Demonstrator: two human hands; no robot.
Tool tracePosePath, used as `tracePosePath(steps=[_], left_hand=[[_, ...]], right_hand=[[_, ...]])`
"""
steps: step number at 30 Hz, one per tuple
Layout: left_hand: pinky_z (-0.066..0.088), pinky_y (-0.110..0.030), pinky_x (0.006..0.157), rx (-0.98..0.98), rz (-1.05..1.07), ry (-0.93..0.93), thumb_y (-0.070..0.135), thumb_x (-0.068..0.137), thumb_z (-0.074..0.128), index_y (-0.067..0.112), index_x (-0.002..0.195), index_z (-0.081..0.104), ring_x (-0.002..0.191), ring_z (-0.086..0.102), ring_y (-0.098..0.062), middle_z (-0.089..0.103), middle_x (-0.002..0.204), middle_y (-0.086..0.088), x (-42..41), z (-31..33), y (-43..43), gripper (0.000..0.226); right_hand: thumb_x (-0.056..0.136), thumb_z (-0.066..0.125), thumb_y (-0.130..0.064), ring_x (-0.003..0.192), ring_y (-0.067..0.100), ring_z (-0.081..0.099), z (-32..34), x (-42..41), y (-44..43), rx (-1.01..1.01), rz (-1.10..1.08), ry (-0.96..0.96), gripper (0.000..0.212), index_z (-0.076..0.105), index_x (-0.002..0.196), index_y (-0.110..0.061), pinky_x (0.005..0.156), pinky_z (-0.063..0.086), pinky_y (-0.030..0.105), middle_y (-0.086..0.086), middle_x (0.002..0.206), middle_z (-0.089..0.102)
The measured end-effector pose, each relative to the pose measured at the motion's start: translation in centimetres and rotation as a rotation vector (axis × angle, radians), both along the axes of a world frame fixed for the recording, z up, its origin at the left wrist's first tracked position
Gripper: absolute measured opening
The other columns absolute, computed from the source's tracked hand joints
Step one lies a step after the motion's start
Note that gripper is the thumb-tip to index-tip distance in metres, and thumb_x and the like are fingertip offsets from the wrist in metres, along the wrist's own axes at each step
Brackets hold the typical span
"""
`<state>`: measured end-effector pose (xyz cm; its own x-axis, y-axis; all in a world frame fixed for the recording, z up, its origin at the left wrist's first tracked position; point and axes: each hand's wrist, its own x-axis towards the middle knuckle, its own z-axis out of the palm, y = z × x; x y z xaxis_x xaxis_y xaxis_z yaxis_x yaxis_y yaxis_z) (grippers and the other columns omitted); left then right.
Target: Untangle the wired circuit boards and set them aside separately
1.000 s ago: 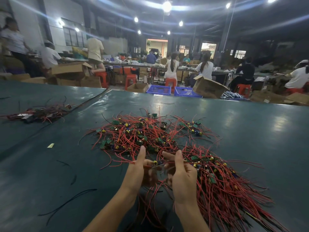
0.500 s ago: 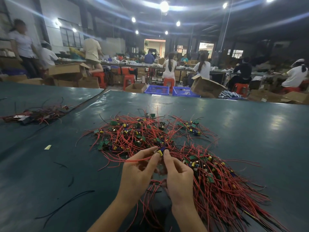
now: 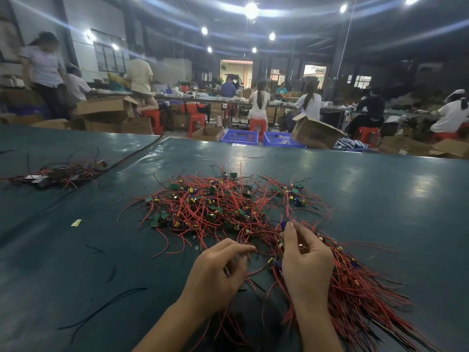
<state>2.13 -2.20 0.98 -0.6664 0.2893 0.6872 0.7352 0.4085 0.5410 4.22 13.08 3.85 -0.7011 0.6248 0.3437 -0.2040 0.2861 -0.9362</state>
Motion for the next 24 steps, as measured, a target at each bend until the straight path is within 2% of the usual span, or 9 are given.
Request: tracePosePath(steps=[1, 2, 5, 6, 9, 12, 16, 20, 24], left_hand=[[0.051, -0.032, 0.056, -0.016, 0.008, -0.015, 0.023, 0.092, 0.056, 0.021, 0.107, 0.071, 0.062, 0.057, -0.007, 0.062, 0.089, 0.013, -0.1, -0.1, 0.0, 0.021], [0.051, -0.032, 0.057, -0.028, 0.013, -0.03, 0.021, 0.091, 0.057, 0.02, 0.106, 0.071, 0.063, 0.058, -0.007, 0.062, 0.089, 0.014, -0.1, -0.3, -0.1, 0.021], [0.052, -0.031, 0.06, -0.049, 0.018, -0.064, 0.022, 0.09, 0.056, 0.02, 0.103, 0.072, 0.067, 0.058, -0.004, 0.063, 0.09, 0.015, -0.2, -0.4, -0.1, 0.02], [0.052, -0.03, 0.06, -0.055, 0.021, -0.07, 0.022, 0.09, 0.056, 0.02, 0.103, 0.072, 0.067, 0.058, -0.003, 0.063, 0.09, 0.016, -0.2, -0.4, -0.1, 0.02], [0.052, -0.029, 0.061, -0.084, 0.028, -0.077, 0.024, 0.09, 0.055, 0.02, 0.103, 0.072, 0.066, 0.058, -0.004, 0.063, 0.09, 0.015, -0.1, -0.4, -0.1, 0.021], [0.052, -0.03, 0.061, -0.114, 0.051, -0.08, 0.024, 0.09, 0.055, 0.021, 0.103, 0.072, 0.066, 0.057, -0.003, 0.062, 0.088, 0.017, -0.1, -0.6, -0.2, 0.021], [0.053, -0.027, 0.069, -0.161, 0.16, -0.079, 0.017, 0.09, 0.06, 0.02, 0.103, 0.072, 0.078, 0.059, -0.002, 0.062, 0.09, 0.018, -0.6, -1.4, -0.8, 0.018], [0.05, -0.022, 0.073, -0.148, 0.26, -0.123, 0.018, 0.093, 0.059, 0.019, 0.105, 0.071, 0.081, 0.057, -0.001, 0.063, 0.094, 0.015, 0.1, -1.9, -2.1, 0.018], [0.048, -0.022, 0.082, -0.185, 0.302, -0.155, 0.02, 0.092, 0.06, 0.023, 0.106, 0.071, 0.086, 0.056, 0.004, 0.061, 0.093, 0.022, 3.6, -2.5, -4.9, 0.018]], right_hand=[[0.094, 0.063, -0.031, 0.083, 0.019, 0.067, 0.0, 0.1, 0.4, 0.111, -0.068, -0.04, 0.03, 0.073, 0.113, -0.011, 0.069, 0.051, 0.027, 0.003, 0.098, 0.074], [0.094, 0.063, -0.032, 0.089, 0.019, 0.065, -0.1, 0.2, 0.7, 0.206, -0.132, -0.08, 0.032, 0.072, 0.118, -0.013, 0.067, 0.046, 0.024, 0.002, 0.105, 0.071], [0.094, 0.064, -0.027, 0.079, 0.01, 0.053, -0.2, 0.5, 1.5, 0.36, -0.224, -0.162, 0.038, 0.064, 0.13, -0.018, 0.055, 0.032, 0.021, -0.003, 0.105, 0.056], [0.093, 0.064, -0.025, 0.086, 0.014, 0.054, -0.3, 0.5, 1.7, 0.39, -0.231, -0.181, 0.041, 0.061, 0.133, -0.018, 0.057, 0.034, 0.023, -0.001, 0.107, 0.054], [0.09, 0.068, -0.022, 0.109, 0.025, 0.051, -0.5, 0.4, 2.0, 0.431, -0.229, -0.198, 0.045, 0.06, 0.134, -0.016, 0.076, 0.042, 0.031, 0.005, 0.115, 0.057], [0.089, 0.069, -0.022, 0.104, 0.025, 0.051, -0.9, 0.6, 1.7, 0.499, -0.215, -0.178, 0.034, 0.068, 0.122, -0.016, 0.087, 0.043, 0.037, 0.003, 0.108, 0.064], [0.087, 0.071, -0.021, 0.095, 0.025, 0.057, -2.0, 0.5, 0.5, 0.614, -0.155, -0.175, 0.022, 0.075, 0.108, -0.017, 0.08, 0.04, 0.036, -0.001, 0.097, 0.07], [0.086, 0.072, -0.021, 0.093, 0.026, 0.06, -3.1, 0.4, 0.2, 0.678, -0.11, -0.21, 0.02, 0.076, 0.105, -0.017, 0.079, 0.044, 0.038, -0.002, 0.094, 0.071], [0.085, 0.073, -0.019, 0.093, 0.028, 0.064, -3.3, 1.1, -0.2, 0.714, -0.098, -0.215, 0.023, 0.077, 0.107, -0.014, 0.083, 0.046, 0.04, 0.002, 0.092, 0.072]])
